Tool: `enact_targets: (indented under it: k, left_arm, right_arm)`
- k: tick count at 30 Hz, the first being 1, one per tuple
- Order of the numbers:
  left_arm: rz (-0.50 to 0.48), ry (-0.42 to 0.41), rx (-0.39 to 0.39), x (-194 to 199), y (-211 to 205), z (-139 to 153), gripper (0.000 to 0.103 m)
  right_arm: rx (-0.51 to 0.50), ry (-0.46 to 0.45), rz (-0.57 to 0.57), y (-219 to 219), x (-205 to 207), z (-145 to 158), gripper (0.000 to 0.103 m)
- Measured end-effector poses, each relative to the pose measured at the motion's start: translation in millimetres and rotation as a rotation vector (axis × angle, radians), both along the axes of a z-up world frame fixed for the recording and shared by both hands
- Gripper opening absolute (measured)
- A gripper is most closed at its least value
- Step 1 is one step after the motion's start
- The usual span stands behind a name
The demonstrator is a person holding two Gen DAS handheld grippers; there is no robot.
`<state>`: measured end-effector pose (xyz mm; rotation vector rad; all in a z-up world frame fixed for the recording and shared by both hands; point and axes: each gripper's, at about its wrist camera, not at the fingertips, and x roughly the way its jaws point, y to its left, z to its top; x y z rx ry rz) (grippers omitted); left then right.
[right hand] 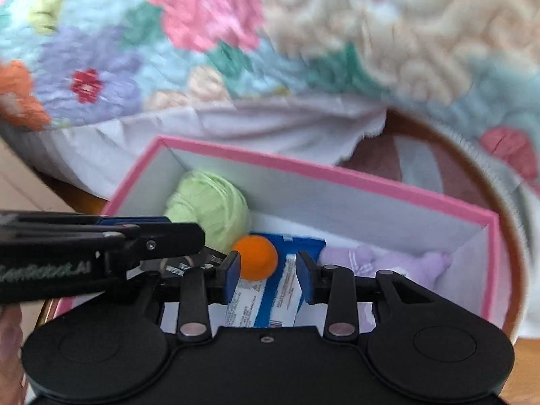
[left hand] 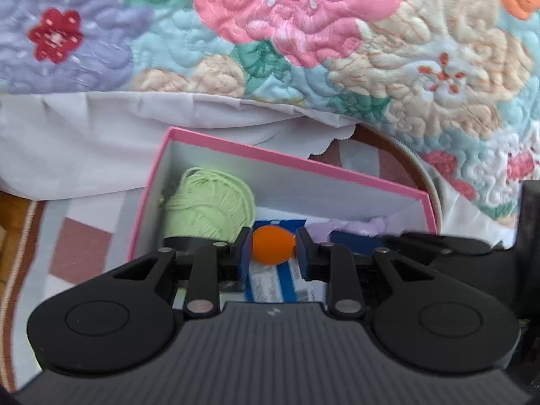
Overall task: Organize objects
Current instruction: 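Carry the orange makeup sponge into the pink box with the left tool, then open the left tool to release the sponge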
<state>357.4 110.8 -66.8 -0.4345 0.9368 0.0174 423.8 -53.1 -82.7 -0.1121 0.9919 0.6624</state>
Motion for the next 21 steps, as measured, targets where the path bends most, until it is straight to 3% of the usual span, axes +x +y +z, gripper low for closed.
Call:
enact_targets:
  k: [8,10,15,21]
  left_arm:
    - [-0.011,0.032,0.041,-31.1,8.4,38.6,0.035]
    - [-0.012,0.036,0.071,-42.3,8.6,53.2,0.041]
    - [-0.043,0.06,0.091,-73.3,7.0,80.1,0.046]
    - [-0.099,0.074,0.096,-111.1,-3.4,97.7,0.05]
  right_arm:
    - [0.081,-0.09,-0.048,-15.2,-48.1,47.8,0.044]
    - [0.106,-0.114,-0.027,-17.3,-61.3,62.5,0.044]
    - [0.119,-0.159,0.02,-26.1,-96.3,89.5,0.044]
    - [0.114,-0.191,0.068,-42.3,-131.0,110.6,0.053]
